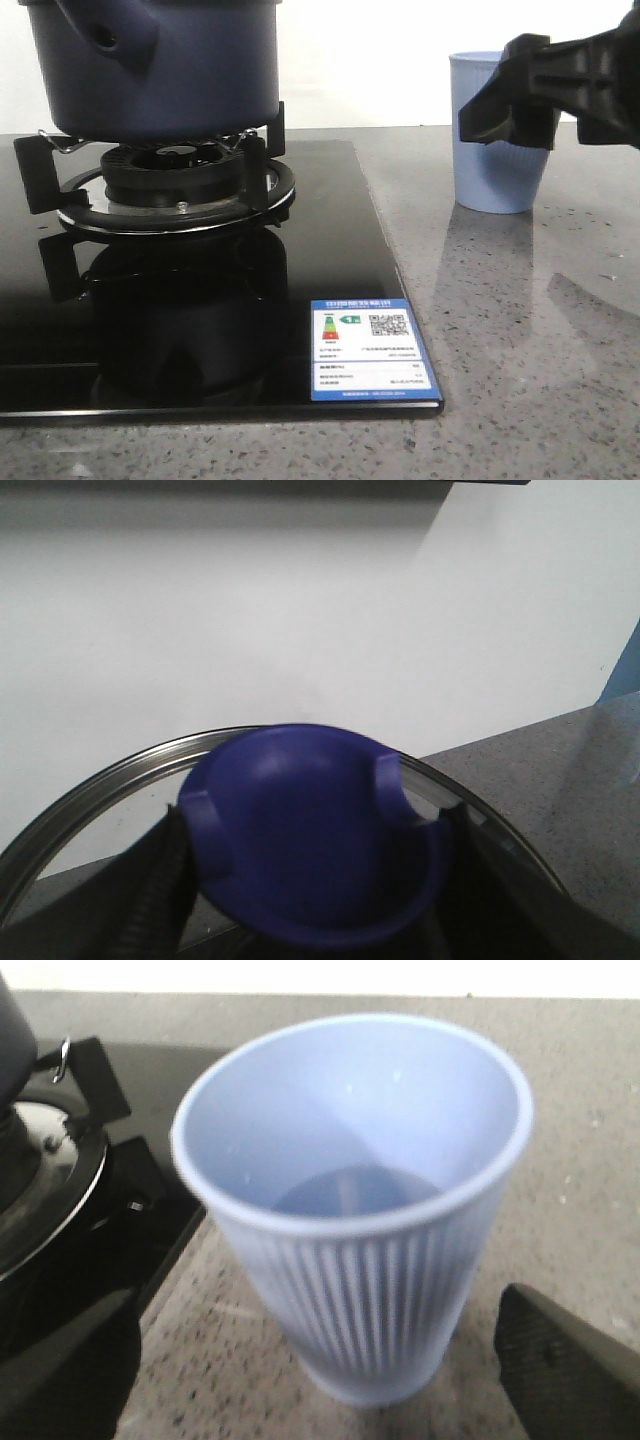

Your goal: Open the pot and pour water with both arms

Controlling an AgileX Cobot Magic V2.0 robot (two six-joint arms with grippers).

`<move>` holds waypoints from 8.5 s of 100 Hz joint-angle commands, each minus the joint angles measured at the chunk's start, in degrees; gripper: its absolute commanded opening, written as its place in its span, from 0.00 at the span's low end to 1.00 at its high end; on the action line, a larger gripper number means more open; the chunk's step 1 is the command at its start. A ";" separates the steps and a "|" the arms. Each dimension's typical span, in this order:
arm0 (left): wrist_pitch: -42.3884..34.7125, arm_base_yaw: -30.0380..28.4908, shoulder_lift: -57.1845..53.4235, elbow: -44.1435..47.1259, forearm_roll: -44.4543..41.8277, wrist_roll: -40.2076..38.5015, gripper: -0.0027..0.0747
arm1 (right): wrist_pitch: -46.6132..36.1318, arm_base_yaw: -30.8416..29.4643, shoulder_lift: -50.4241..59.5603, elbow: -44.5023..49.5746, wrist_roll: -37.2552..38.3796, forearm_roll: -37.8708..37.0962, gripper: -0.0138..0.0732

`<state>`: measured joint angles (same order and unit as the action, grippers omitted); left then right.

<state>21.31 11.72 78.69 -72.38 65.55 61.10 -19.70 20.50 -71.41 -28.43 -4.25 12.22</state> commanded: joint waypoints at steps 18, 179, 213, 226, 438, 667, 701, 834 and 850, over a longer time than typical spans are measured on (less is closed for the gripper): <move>-4.45 -0.16 -2.10 -2.38 2.79 0.07 0.55 | -11.67 0.09 -4.72 -1.76 -0.83 -1.17 0.88; -7.84 -6.73 -4.35 -2.38 7.61 0.07 0.55 | -21.06 1.92 -9.47 -1.76 2.21 -2.69 0.56; -4.87 -11.77 -5.21 -2.38 7.61 0.07 0.55 | -11.46 1.92 -6.89 -7.02 2.21 -4.87 0.56; -4.88 -11.92 -5.44 -2.38 7.61 0.07 0.55 | -7.32 1.92 -5.98 -10.75 2.21 -6.75 0.56; -5.18 -11.92 -5.44 -2.38 7.61 0.07 0.55 | 30.88 16.15 -15.44 -52.55 0.50 -75.77 0.56; -4.80 -11.92 -5.44 -2.38 7.61 0.07 0.55 | 27.94 16.15 -17.77 -52.55 0.50 -118.47 0.56; -4.80 -11.92 -5.44 -2.38 7.61 0.07 0.55 | 29.68 16.15 -17.77 -52.55 5.46 -118.47 0.56; -3.51 -11.92 -5.44 -2.38 7.61 0.07 0.55 | 33.07 -6.21 -1.76 -44.40 76.74 -81.60 0.56; -1.02 -11.92 -5.44 -2.38 7.61 0.07 0.55 | 28.24 -7.70 1.01 -35.86 76.74 -81.71 0.56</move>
<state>20.19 -0.04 75.61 -72.38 71.16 61.23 13.50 13.46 -73.26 -66.39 72.40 -68.38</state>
